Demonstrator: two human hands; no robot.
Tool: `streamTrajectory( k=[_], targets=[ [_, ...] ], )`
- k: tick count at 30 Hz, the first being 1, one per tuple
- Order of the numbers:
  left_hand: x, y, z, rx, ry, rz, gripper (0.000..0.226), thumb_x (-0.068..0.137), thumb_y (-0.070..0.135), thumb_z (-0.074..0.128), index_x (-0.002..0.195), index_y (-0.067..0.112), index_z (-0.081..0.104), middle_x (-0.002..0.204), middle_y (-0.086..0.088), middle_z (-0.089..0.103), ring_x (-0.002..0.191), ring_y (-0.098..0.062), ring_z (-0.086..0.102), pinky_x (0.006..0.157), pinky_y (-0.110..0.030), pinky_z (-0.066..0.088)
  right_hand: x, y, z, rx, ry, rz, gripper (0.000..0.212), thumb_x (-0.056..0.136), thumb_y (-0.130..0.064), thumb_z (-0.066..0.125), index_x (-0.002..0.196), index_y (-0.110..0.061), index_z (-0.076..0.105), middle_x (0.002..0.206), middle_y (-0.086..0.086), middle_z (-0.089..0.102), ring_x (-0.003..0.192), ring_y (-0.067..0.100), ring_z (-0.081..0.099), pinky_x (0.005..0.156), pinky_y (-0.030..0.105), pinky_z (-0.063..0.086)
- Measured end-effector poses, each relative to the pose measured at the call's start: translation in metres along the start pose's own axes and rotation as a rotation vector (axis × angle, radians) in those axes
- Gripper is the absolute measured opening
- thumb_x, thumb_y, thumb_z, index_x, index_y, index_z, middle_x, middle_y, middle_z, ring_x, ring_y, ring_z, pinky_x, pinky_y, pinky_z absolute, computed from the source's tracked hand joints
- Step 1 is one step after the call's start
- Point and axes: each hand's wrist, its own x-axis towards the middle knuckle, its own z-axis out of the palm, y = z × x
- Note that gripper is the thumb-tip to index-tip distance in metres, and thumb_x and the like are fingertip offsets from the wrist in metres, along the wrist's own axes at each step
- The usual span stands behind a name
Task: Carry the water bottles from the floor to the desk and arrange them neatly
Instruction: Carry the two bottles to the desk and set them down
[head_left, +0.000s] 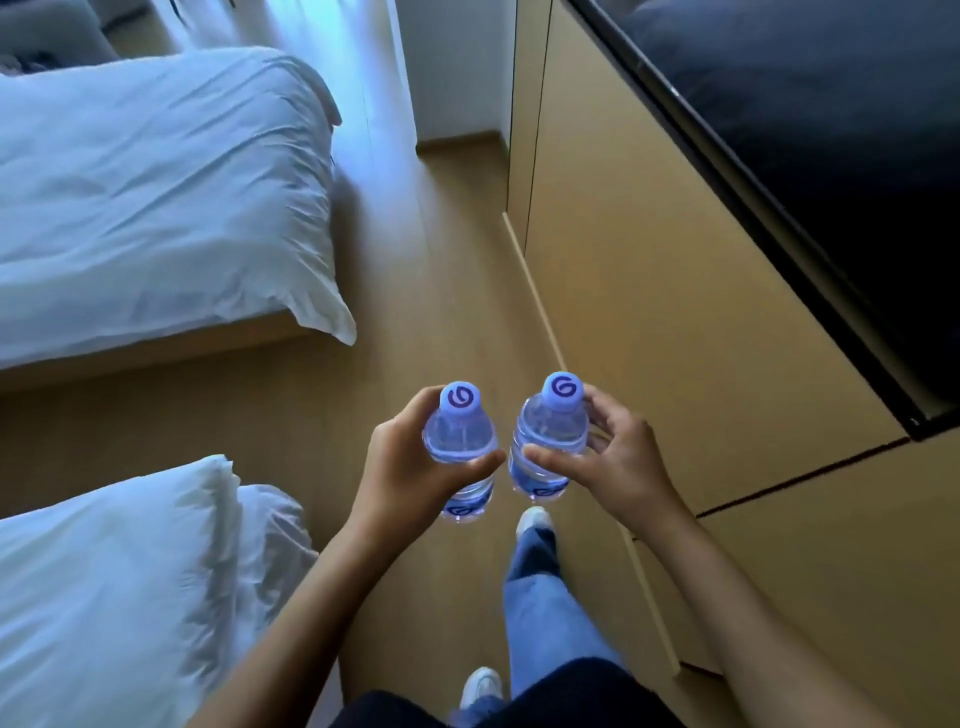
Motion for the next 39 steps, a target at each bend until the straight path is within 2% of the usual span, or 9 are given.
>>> streamTrajectory(
  k=[5,8,12,17,23,26,31,36,39],
  targets=[
    [0.1,-0.019,0.003,0.006,0.064,-0.026,0.051,0.062,0.028,0.091,0.105,0.024,0.063,0.092,0.018,0.069,0.083,-0.005,0.067,0.073,-0.013,0.051,0.113,-0.008,-0.003,-0.029,-0.065,-0.023,0.062,0.066,-0.012,0.091,0.121,-0.02,0.064,0.105,-0.013,0.074,0.098,0.004,0.07,0.086,0.019,0.054],
    [0.167,-0.025,0.007,0.016,0.12,-0.035,0.052,0.064,0.029,0.091,0.106,0.024,0.062,0.093,0.016,0.069,0.085,-0.009,0.068,0.075,-0.021,0.055,0.186,-0.018,-0.009,-0.069,-0.101,-0.045,0.061,0.065,-0.013,0.092,0.118,-0.027,0.063,0.105,-0.017,0.074,0.099,0.002,0.069,0.086,0.018,0.053],
    [0.246,-0.025,0.006,0.013,0.209,-0.045,0.05,0.062,0.042,0.087,0.103,0.031,0.06,0.093,0.017,0.069,0.083,-0.008,0.068,0.074,-0.02,0.055,0.279,-0.037,-0.016,-0.113,-0.143,-0.058,0.062,0.064,-0.013,0.092,0.119,-0.023,0.064,0.104,-0.017,0.074,0.098,0.003,0.07,0.089,0.024,0.054],
    [0.335,-0.04,0.0,0.031,0.27,-0.053,0.053,0.061,0.048,0.085,0.104,0.027,0.061,0.091,0.016,0.069,0.083,-0.009,0.068,0.074,-0.027,0.057,0.382,-0.056,-0.013,-0.144,-0.212,-0.074,0.067,0.065,-0.013,0.092,0.124,-0.019,0.062,0.106,-0.012,0.073,0.097,0.001,0.069,0.088,0.022,0.054],
    [0.442,-0.077,-0.02,0.041,0.295,-0.07,0.052,0.06,0.053,0.082,0.102,0.03,0.061,0.09,0.018,0.069,0.08,-0.004,0.067,0.071,-0.018,0.052,0.499,-0.068,0.014,-0.15,-0.265,-0.085,0.066,0.064,-0.015,0.092,0.124,-0.019,0.062,0.105,-0.016,0.073,0.097,-0.001,0.068,0.082,0.013,0.051],
    [0.503,-0.101,-0.036,0.049,0.274,-0.069,0.049,0.06,0.052,0.082,0.1,0.034,0.059,0.09,0.021,0.068,0.079,-0.001,0.066,0.068,-0.01,0.048,0.563,-0.078,0.033,-0.157,-0.284,-0.084,0.064,0.064,-0.018,0.092,0.12,-0.027,0.063,0.106,-0.022,0.071,0.099,-0.004,0.067,0.08,0.009,0.049],
    [0.611,-0.131,-0.073,0.087,0.274,-0.053,0.046,0.06,0.052,0.08,0.097,0.037,0.057,0.09,0.022,0.068,0.079,-0.001,0.067,0.069,-0.017,0.051,0.669,-0.109,0.068,-0.187,-0.281,-0.085,0.059,0.062,-0.026,0.091,0.111,-0.039,0.061,0.107,-0.028,0.069,0.102,-0.007,0.064,0.082,0.006,0.047],
    [0.71,-0.154,-0.109,0.126,0.292,-0.036,0.048,0.06,0.044,0.084,0.099,0.038,0.055,0.087,0.023,0.066,0.078,0.001,0.064,0.07,-0.011,0.047,0.767,-0.133,0.096,-0.163,-0.253,-0.109,0.06,0.064,-0.014,0.092,0.114,-0.03,0.064,0.107,-0.017,0.072,0.101,0.003,0.068,0.085,0.017,0.053],
    [0.762,-0.169,-0.123,0.1,0.295,-0.053,0.049,0.06,0.047,0.083,0.1,0.037,0.056,0.09,0.02,0.067,0.081,-0.002,0.066,0.073,-0.014,0.049,0.821,-0.142,0.108,-0.149,-0.252,-0.108,0.059,0.065,-0.011,0.092,0.115,-0.026,0.064,0.105,-0.013,0.073,0.099,0.004,0.069,0.086,0.022,0.055]
  ],
)
